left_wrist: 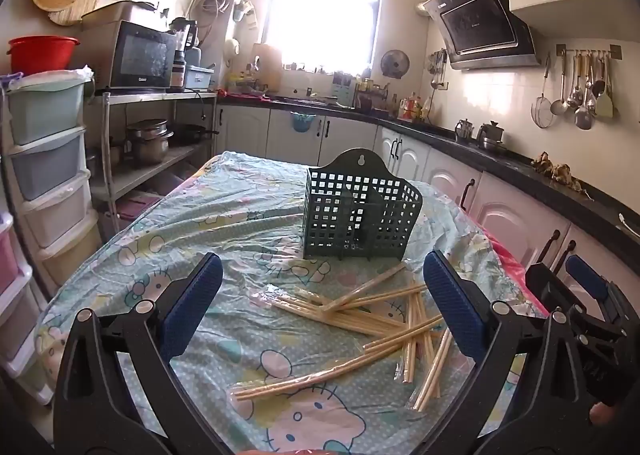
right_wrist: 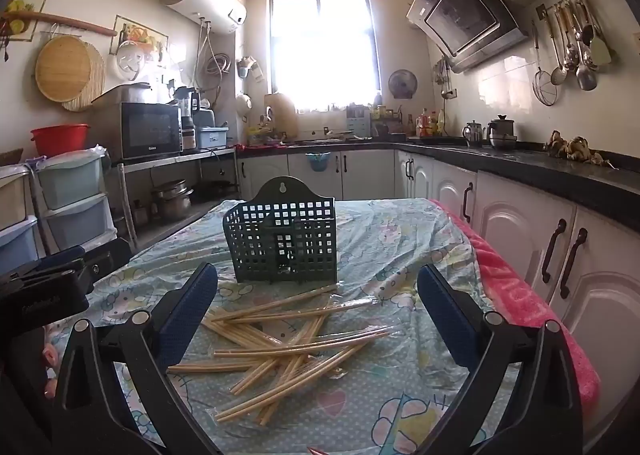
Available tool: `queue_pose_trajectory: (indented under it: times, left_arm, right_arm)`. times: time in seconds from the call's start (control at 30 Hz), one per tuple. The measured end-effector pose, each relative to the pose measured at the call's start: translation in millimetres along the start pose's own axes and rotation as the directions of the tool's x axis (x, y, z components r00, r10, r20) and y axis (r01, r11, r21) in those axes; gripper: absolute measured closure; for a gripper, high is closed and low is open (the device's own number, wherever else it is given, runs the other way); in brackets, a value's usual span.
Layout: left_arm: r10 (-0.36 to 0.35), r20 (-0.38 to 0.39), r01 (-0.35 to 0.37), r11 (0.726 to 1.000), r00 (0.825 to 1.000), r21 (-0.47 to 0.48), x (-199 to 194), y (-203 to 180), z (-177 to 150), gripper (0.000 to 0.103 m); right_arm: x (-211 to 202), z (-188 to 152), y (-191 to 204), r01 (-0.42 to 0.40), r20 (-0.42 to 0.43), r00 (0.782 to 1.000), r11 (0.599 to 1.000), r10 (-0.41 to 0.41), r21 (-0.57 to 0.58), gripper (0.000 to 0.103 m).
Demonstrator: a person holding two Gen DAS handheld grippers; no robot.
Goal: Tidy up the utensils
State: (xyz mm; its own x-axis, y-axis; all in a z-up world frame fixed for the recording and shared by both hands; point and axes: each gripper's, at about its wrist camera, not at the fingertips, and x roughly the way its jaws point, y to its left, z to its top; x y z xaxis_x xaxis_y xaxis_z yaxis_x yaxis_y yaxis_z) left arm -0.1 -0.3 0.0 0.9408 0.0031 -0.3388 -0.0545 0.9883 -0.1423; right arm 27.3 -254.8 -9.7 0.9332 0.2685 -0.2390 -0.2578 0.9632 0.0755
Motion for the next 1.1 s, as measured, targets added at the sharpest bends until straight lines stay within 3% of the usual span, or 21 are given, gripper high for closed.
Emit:
queue_pose_trajectory:
  times: [1.1]
  left_arm:
    - [0.002,0.010,-0.002,1.000,1.000,0.000,3,2,11,0.010]
  right_arm:
    - [0,-1,0,-0.003,0.000,1.000,1.000,0.003,0.003,0.006]
